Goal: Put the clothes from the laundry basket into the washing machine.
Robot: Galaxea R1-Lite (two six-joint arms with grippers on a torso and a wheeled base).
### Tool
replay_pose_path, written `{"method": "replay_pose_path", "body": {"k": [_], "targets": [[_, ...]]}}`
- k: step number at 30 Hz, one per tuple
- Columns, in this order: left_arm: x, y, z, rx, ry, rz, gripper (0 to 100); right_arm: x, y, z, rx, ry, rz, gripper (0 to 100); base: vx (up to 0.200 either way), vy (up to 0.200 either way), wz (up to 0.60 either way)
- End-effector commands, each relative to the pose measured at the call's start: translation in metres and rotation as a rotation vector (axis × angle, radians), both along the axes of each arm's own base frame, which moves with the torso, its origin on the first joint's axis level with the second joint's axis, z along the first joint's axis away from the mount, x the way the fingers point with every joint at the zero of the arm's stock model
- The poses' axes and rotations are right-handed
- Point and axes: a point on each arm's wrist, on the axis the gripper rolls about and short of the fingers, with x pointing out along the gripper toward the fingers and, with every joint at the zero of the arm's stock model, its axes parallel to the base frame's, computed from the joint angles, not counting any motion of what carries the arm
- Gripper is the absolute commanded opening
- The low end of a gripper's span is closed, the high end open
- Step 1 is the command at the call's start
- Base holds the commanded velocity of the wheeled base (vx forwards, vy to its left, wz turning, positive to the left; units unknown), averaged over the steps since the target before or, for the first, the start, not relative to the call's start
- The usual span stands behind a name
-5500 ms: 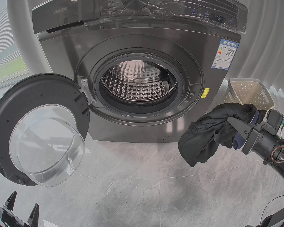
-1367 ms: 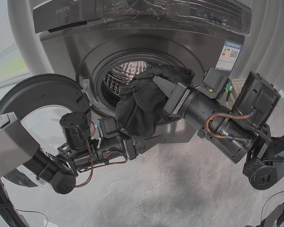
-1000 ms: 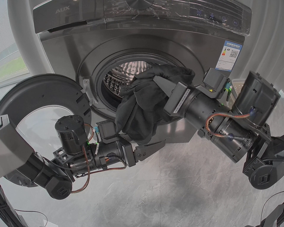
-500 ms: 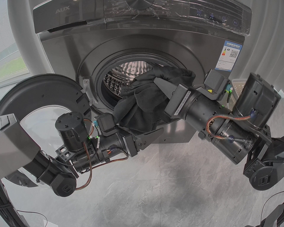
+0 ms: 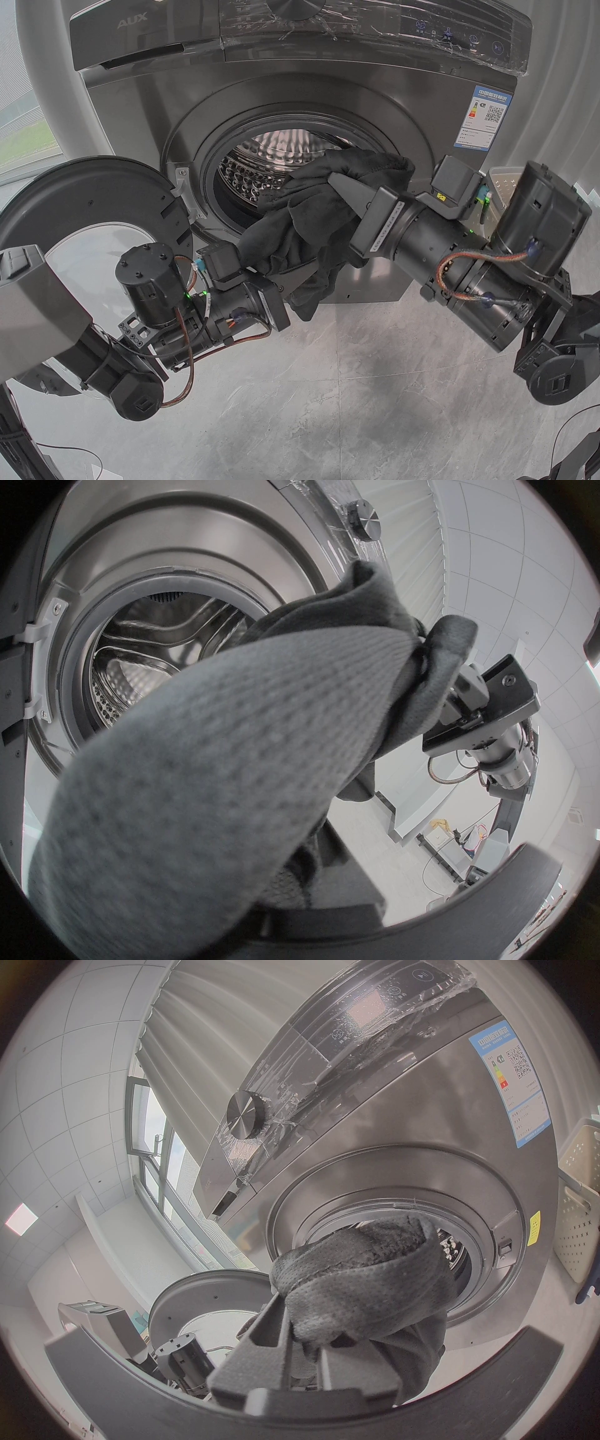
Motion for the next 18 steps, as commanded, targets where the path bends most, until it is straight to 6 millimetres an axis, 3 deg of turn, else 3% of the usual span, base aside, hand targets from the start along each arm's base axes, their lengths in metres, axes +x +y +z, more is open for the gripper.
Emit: {"method": "replay_pose_path", "body": {"k": [1, 8, 12, 13, 18], "targets": [[-0.015, 0.003, 0.009, -0.015, -0.021, -0.013, 0, 0.0, -0.001, -0.005, -0.014, 0.012, -0.005, 0, 0.0, 0.0, 0.0], [-0.046, 0.01, 0.019, -0.024, -0.038, -0.051, 0, 0.001, -0.006, -0.015, -0.029, 0.024, -0.008, 0, 0.0, 0.0, 0.0], [-0.053, 0.012, 0.024, -0.033, -0.049, -0.06, 0, 0.0, -0.006, -0.018, -0.029, 0.021, -0.002, 0, 0.0, 0.0, 0.0], [-0.054, 0.014, 0.028, -0.041, -0.06, -0.058, 0, -0.001, -0.006, -0.02, -0.034, 0.026, 0.003, 100, 0.0, 0.0, 0.0], [-0.056, 0.02, 0.037, -0.056, -0.101, -0.044, 0, -0.005, -0.01, -0.032, -0.064, 0.058, 0.002, 100, 0.0, 0.0, 0.0]]}}
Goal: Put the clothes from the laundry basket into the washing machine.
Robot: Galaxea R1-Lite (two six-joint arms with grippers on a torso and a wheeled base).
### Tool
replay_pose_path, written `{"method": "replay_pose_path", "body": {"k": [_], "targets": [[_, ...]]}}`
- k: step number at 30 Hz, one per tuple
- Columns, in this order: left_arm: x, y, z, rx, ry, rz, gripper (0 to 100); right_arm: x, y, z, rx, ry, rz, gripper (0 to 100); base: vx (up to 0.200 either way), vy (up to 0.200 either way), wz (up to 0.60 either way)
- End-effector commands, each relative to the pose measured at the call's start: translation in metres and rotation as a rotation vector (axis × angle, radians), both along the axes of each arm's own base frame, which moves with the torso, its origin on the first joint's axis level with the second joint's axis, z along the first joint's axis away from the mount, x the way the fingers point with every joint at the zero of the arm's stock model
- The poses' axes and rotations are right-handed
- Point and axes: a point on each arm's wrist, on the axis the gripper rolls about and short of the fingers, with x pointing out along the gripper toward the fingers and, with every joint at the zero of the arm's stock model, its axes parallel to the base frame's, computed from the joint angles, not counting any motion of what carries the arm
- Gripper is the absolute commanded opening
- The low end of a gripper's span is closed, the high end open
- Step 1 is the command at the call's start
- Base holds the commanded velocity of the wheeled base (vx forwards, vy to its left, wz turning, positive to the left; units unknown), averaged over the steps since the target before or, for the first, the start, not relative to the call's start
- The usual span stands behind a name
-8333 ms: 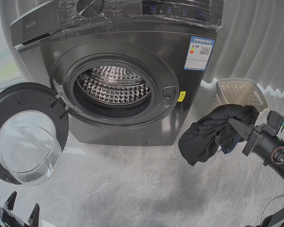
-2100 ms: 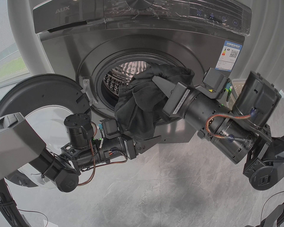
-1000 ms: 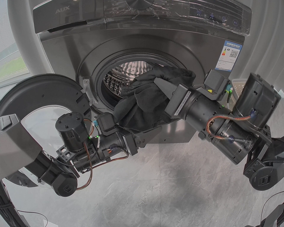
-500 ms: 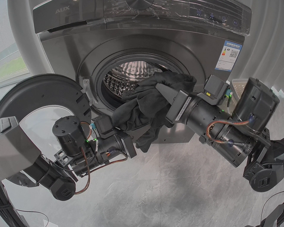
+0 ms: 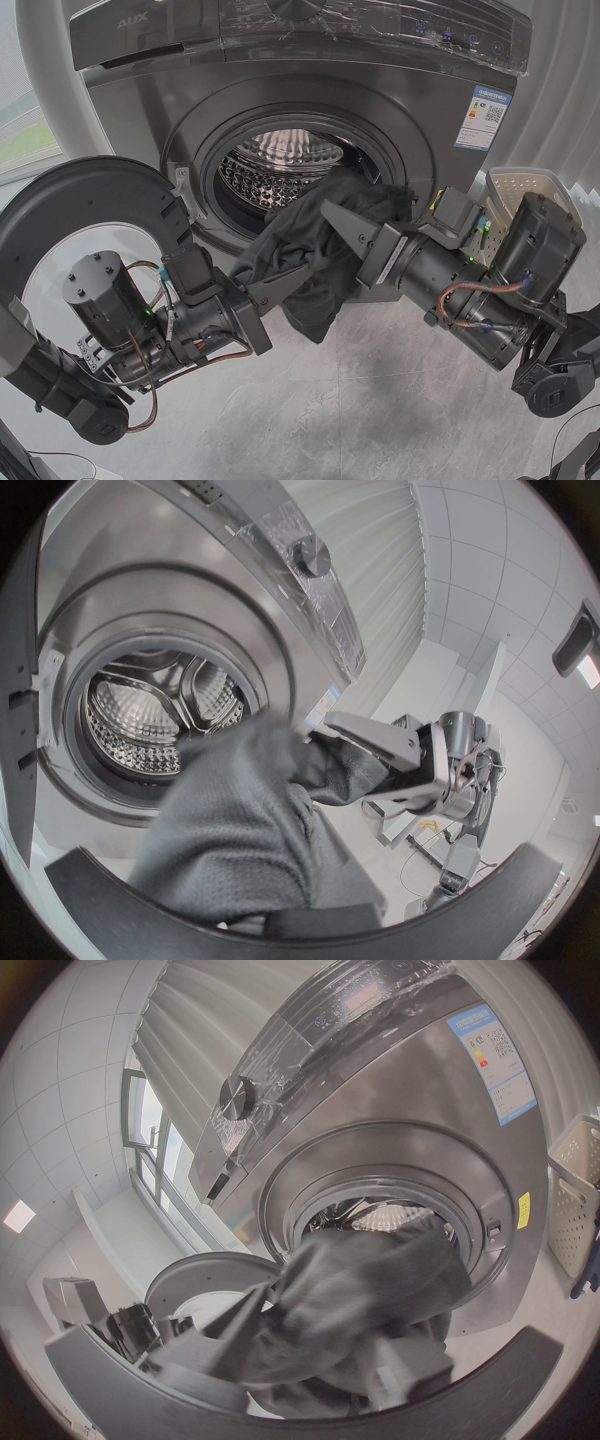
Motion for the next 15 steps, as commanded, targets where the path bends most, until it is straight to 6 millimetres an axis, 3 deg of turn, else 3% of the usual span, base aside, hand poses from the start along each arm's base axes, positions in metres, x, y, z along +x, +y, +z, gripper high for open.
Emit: {"method": "replay_pose_path", "body": {"k": [1, 9, 15], "targets": [[-0.007, 0.007, 0.015, -0.033, -0.05, 0.005, 0, -0.004, -0.005, -0.01, -0.031, 0.025, -0.002, 100, 0.0, 0.0, 0.0], [-0.008, 0.009, 0.022, -0.063, -0.086, 0.01, 0, -0.015, -0.021, -0.015, -0.04, 0.032, -0.011, 100, 0.0, 0.0, 0.0], [-0.001, 0.021, 0.029, -0.095, -0.132, 0.071, 0, -0.025, -0.048, -0.027, -0.08, 0.054, -0.048, 100, 0.0, 0.0, 0.0]]}}
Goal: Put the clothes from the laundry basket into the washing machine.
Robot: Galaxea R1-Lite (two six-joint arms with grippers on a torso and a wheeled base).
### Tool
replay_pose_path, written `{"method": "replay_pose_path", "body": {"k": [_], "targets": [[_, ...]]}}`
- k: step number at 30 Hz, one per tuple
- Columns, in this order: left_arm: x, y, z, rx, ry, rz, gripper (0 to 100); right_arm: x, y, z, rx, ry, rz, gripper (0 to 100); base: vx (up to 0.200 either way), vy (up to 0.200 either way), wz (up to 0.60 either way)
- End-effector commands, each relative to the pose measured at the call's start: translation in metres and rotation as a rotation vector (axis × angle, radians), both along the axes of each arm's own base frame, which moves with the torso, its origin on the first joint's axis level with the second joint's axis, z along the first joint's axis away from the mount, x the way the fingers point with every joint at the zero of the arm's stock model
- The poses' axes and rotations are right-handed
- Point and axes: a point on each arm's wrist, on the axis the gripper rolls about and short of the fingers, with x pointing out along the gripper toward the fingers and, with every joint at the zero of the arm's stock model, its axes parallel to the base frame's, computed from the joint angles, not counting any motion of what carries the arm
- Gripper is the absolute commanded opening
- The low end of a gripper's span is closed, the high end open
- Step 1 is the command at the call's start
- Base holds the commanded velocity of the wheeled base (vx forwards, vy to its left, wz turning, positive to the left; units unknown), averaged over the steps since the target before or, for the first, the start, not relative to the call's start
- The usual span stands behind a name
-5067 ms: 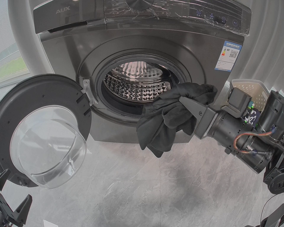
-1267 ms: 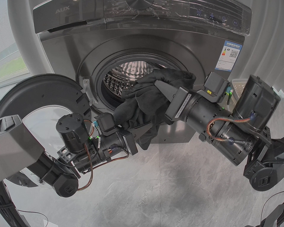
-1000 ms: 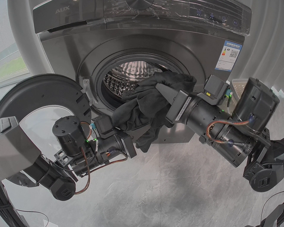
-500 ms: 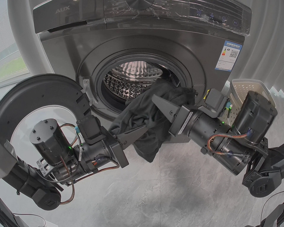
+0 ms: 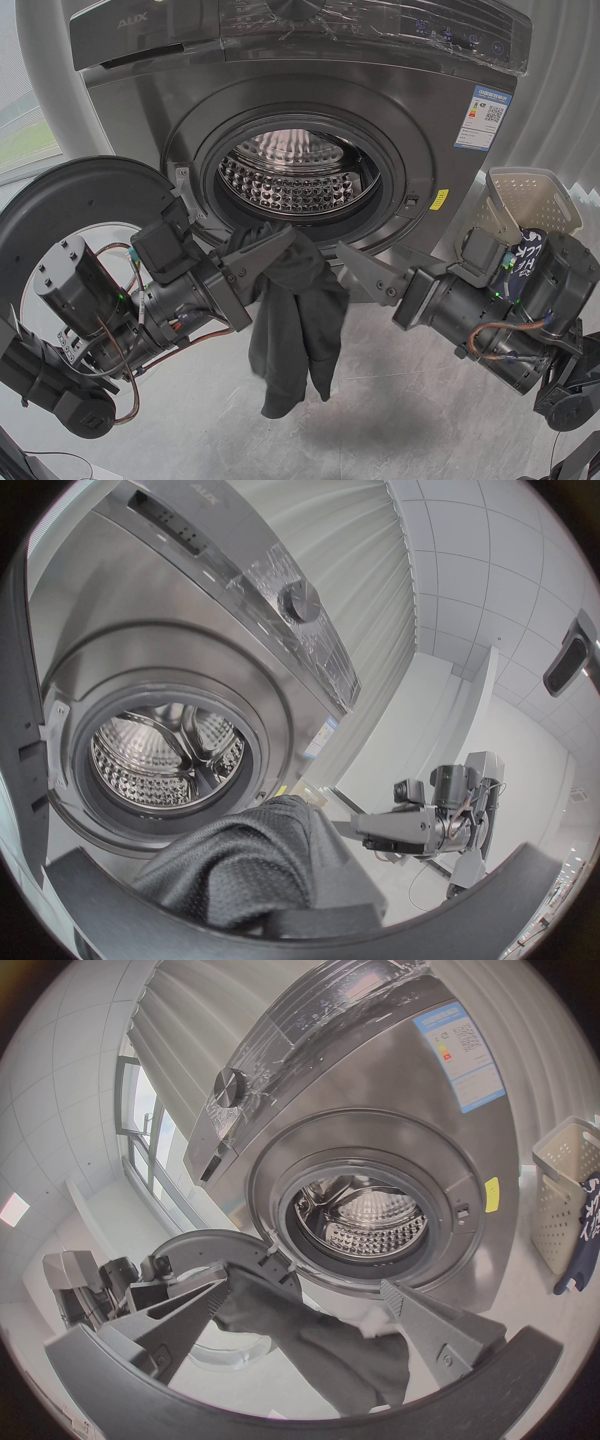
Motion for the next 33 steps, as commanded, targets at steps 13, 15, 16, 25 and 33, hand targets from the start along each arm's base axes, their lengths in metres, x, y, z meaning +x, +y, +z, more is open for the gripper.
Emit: {"method": "replay_pose_path", "body": {"k": [13, 15, 16, 25, 33], "targets": [[-0.012, 0.016, 0.03, -0.043, -0.159, 0.047, 0, 0.006, -0.044, -0.043, -0.167, 0.091, -0.069, 100, 0.0, 0.0, 0.0], [-0.015, 0.019, 0.034, -0.052, -0.174, 0.043, 0, 0.01, -0.041, -0.048, -0.182, 0.106, -0.069, 100, 0.0, 0.0, 0.0], [-0.016, 0.02, 0.036, -0.055, -0.18, 0.044, 0, 0.011, -0.04, -0.05, -0.194, 0.108, -0.068, 100, 0.0, 0.0, 0.0], [-0.019, 0.022, 0.04, -0.066, -0.193, 0.043, 0, 0.028, -0.028, -0.068, -0.269, 0.126, -0.075, 100, 0.0, 0.0, 0.0], [-0.02, 0.022, 0.042, -0.072, -0.197, 0.039, 0, 0.04, -0.026, -0.073, -0.256, 0.085, -0.098, 100, 0.0, 0.0, 0.0]]}}
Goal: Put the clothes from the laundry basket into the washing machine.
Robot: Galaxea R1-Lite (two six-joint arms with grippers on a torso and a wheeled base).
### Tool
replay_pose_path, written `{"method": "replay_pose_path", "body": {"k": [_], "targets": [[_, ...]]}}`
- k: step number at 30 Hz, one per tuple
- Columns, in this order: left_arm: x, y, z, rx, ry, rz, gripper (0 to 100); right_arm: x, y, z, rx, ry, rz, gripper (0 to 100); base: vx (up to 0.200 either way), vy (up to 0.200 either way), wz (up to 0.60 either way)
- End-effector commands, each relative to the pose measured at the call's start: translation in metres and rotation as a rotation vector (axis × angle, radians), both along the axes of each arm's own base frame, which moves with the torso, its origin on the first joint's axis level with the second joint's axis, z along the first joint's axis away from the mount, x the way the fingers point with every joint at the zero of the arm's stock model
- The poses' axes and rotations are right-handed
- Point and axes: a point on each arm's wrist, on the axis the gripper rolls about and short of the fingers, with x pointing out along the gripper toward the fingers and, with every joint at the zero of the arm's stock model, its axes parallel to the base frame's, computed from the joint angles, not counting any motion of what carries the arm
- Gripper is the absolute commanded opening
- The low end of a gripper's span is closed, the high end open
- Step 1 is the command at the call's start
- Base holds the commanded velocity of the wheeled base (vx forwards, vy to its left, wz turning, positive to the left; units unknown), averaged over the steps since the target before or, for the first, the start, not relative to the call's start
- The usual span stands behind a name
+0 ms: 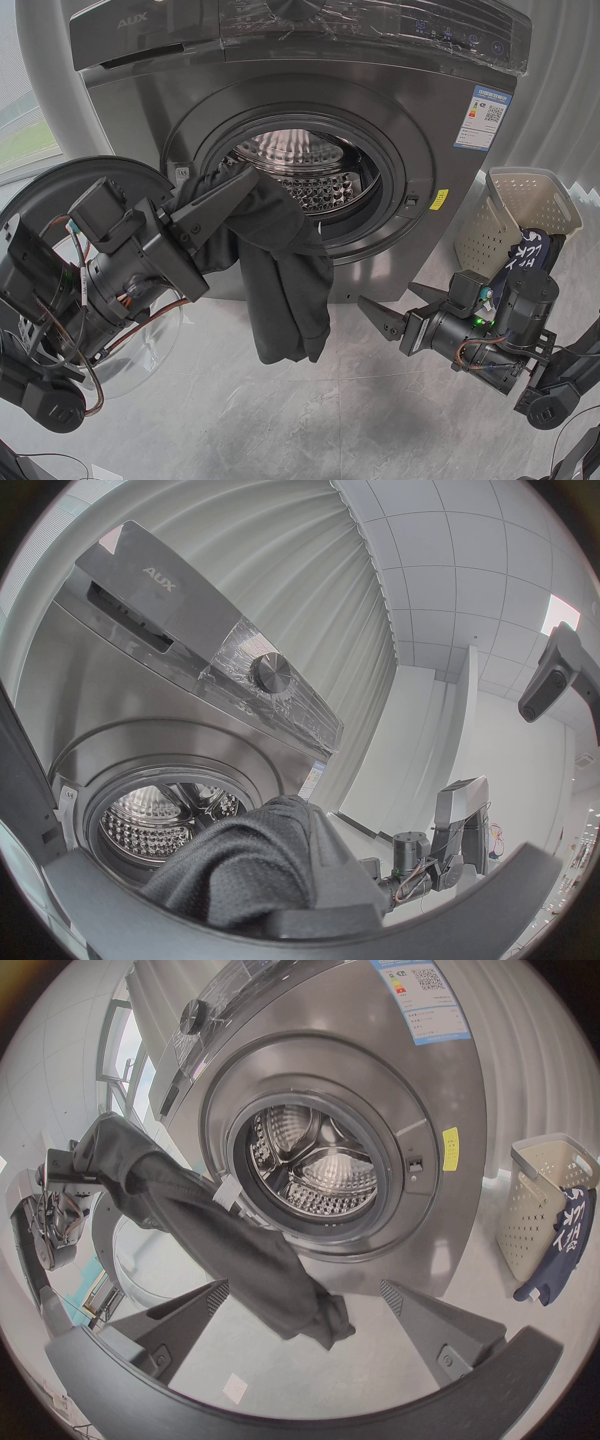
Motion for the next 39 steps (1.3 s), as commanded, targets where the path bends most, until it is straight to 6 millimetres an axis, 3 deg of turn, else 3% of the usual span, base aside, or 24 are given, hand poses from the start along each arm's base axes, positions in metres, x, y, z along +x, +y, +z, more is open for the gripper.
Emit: {"method": "replay_pose_path", "body": {"k": [1, 19, 27, 39], "targets": [[-0.001, 0.0, 0.002, -0.005, -0.004, -0.003, 0, 0.011, 0.002, -0.013, -0.027, 0.002, -0.018, 100, 0.0, 0.0, 0.0], [-0.003, -0.001, 0.002, -0.006, -0.007, -0.01, 0, 0.057, 0.034, -0.061, -0.1, 0.003, 0.082, 100, 0.0, 0.0, 0.0], [-0.003, -0.001, 0.002, -0.006, -0.007, -0.012, 0, 0.078, 0.052, -0.067, -0.089, -0.034, 0.114, 100, 0.0, 0.0, 0.0], [-0.003, -0.001, 0.001, -0.004, -0.003, -0.012, 0, 0.078, 0.073, -0.081, -0.069, -0.061, 0.169, 100, 0.0, 0.0, 0.0]]}}
